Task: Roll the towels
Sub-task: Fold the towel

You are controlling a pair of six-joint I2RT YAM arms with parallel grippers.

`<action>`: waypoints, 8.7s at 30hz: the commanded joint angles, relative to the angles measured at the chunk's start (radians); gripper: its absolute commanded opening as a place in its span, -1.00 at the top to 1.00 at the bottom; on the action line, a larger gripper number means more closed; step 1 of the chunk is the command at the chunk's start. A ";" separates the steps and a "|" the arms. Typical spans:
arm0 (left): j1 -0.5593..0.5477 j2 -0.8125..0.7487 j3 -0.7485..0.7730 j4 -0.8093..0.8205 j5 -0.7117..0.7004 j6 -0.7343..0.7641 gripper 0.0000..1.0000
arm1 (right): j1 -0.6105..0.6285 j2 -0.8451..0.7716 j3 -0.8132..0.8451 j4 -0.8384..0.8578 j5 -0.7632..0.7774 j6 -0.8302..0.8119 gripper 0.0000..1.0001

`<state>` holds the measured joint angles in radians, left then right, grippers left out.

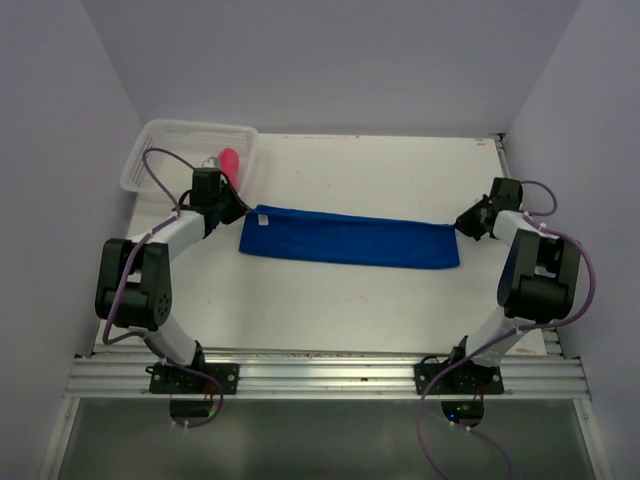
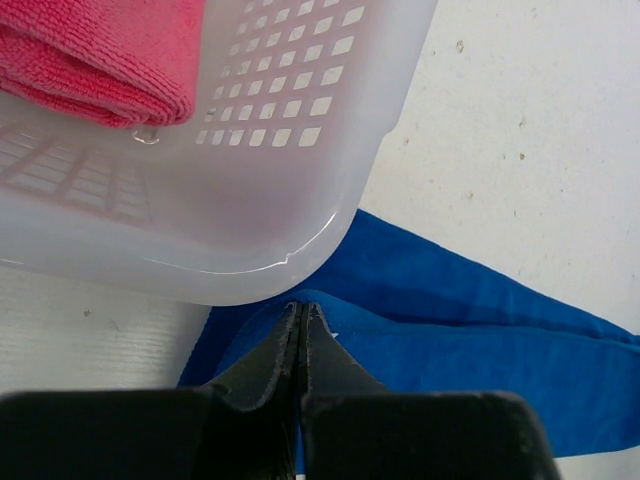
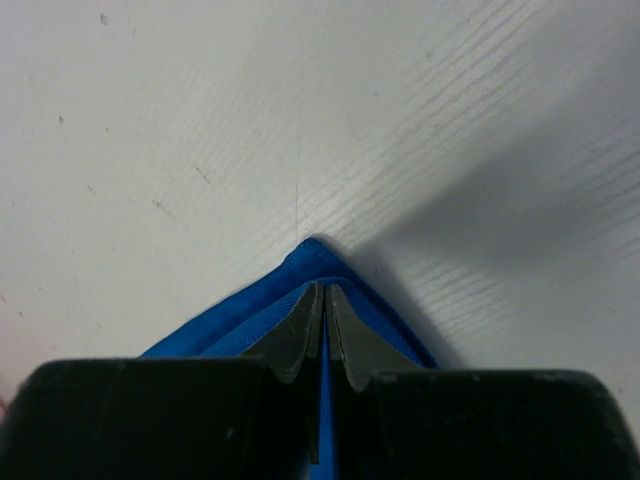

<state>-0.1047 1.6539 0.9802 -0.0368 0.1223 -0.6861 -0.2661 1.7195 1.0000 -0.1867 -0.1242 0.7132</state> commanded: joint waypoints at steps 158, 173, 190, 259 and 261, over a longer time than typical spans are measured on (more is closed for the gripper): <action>-0.078 -0.467 -0.146 0.020 0.002 0.186 -0.93 | 1.010 0.620 1.256 -0.616 0.048 -0.066 0.96; -0.078 -0.467 -0.146 0.020 0.000 0.189 -0.96 | 1.005 0.589 1.123 -0.436 -0.063 -0.029 0.09; -0.079 -0.543 -0.179 0.053 -0.043 0.178 -0.99 | 0.757 -0.059 0.338 -0.240 -0.072 -0.058 0.08; -0.270 -0.273 -0.466 -0.011 -0.165 0.071 0.04 | 0.577 -0.046 -0.204 0.081 -0.281 -0.073 0.19; -0.271 -0.304 -0.494 -0.021 -0.158 0.053 0.04 | 0.576 -0.054 -0.212 0.067 -0.275 -0.081 0.23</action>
<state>-0.3683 1.3830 0.5388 0.0097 -0.0341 -0.5907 0.3031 1.6917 0.8188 -0.0799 -0.4076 0.6601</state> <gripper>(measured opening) 0.482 0.396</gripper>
